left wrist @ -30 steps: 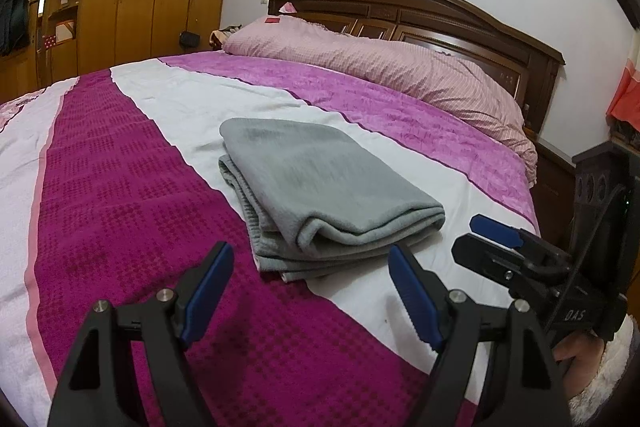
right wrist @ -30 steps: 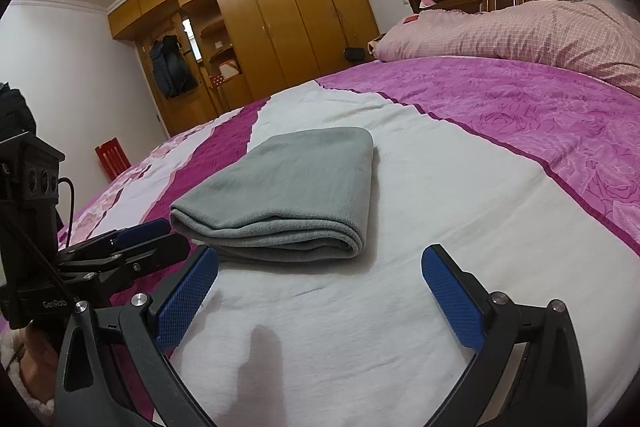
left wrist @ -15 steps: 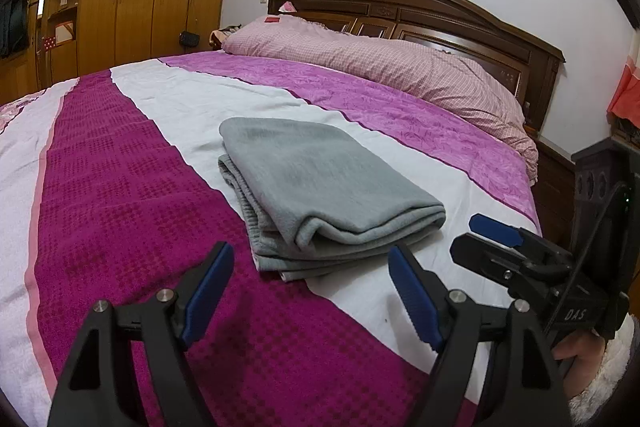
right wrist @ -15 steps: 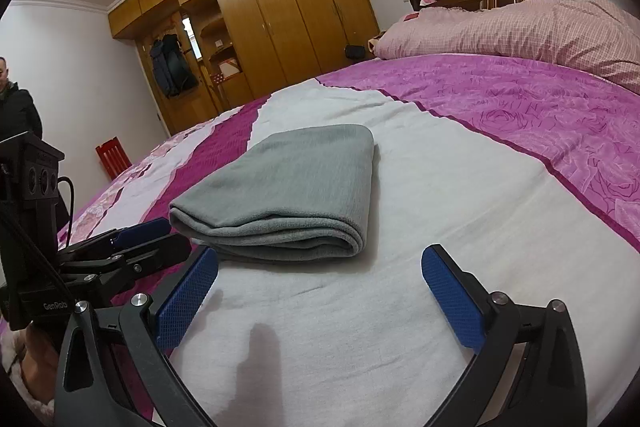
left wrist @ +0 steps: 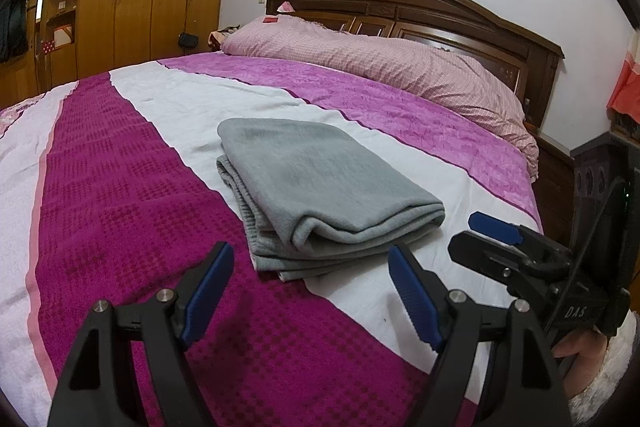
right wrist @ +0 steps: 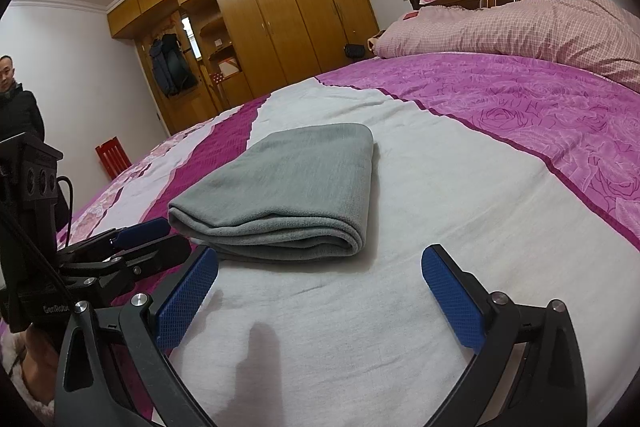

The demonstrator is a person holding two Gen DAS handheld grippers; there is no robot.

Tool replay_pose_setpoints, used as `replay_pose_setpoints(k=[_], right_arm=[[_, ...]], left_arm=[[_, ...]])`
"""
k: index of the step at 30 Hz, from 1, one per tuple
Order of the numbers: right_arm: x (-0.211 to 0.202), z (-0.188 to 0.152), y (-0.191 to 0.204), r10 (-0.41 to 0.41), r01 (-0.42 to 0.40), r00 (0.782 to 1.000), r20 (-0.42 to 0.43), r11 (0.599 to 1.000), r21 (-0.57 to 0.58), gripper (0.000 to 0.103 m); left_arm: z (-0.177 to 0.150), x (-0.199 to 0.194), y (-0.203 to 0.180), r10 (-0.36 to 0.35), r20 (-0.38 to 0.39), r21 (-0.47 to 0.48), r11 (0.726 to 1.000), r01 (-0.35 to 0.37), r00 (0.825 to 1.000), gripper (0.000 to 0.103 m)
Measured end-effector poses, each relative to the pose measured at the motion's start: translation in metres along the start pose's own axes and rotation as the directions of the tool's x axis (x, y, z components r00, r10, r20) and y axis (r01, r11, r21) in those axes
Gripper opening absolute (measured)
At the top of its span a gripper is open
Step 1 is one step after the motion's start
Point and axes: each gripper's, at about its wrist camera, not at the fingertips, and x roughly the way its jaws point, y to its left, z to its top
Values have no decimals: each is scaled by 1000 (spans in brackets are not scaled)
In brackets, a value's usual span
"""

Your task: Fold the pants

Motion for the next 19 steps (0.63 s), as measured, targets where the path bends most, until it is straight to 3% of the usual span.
replay_pose_setpoints(k=[19], right_arm=[[6,-1,-1,-25,25,999,-23,1000,8,102]], left_arm=[[-1,3,1,9,-10,-20,1000,-9,1000,83]])
